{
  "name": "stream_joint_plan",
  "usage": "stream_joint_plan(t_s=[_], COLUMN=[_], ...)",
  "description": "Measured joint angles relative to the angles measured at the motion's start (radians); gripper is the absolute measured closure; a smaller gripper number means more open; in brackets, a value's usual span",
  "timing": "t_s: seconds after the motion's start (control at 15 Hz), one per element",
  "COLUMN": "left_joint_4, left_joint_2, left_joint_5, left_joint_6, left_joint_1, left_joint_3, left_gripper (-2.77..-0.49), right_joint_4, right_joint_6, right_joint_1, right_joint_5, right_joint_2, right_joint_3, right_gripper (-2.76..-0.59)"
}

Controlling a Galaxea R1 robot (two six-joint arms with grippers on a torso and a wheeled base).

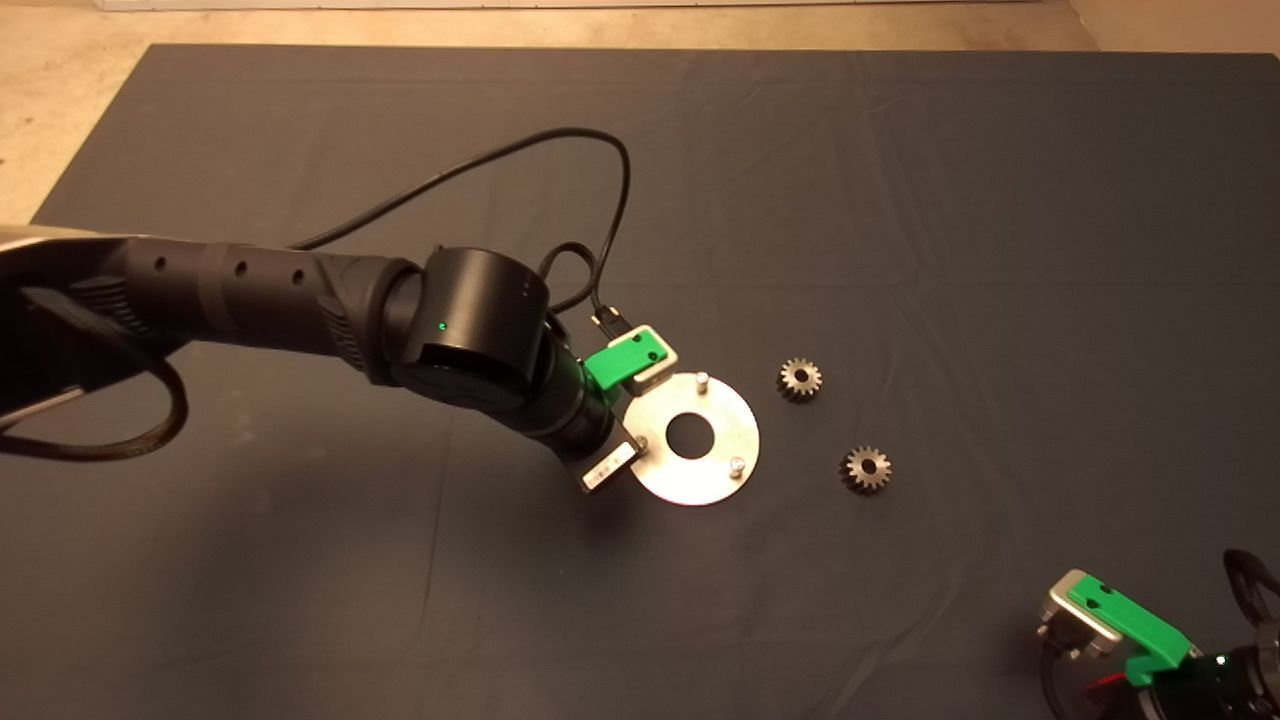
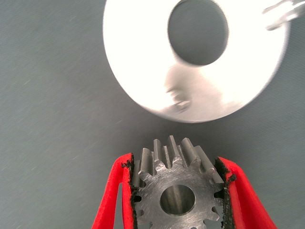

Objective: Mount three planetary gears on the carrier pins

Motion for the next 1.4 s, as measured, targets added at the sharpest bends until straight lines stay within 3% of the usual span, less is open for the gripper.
stream_joint_plan(t_s=[0.27,0.67,0.8,1.0,1.13,1.4], left_joint_4=[0.0,0.001,0.0,0.001,0.0,0.008], left_joint_2=[0.05,0.055,0.063,0.068,0.069,0.068], left_joint_5=[0.003,0.005,0.003,0.001,-0.001,-0.003], left_joint_6=[-0.005,-0.006,-0.006,-0.006,-0.006,-0.006], left_joint_1=[0.0,0.0,0.0,0.001,0.001,0.003], left_joint_3=[0.002,-0.036,-0.051,-0.067,-0.075,-0.096], left_gripper=[-0.69,-0.67,-0.66,-0.66,-0.66,-0.66], right_joint_4=[0.0,0.0,0.0,0.0,0.0,0.0], right_joint_6=[-0.008,-0.019,-0.021,-0.034,-0.039,-0.041], right_joint_1=[0.0,0.0,0.0,0.0,0.0,0.0], right_joint_5=[0.0,0.004,0.025,0.029,0.057,0.061], right_joint_2=[-0.005,-0.027,-0.036,-0.081,-0.098,-0.101], right_joint_3=[0.0,0.0,0.0,0.0,0.0,0.0], right_gripper=[-2.2,-2.2,-2.2,-2.2,-2.2,-2.2])
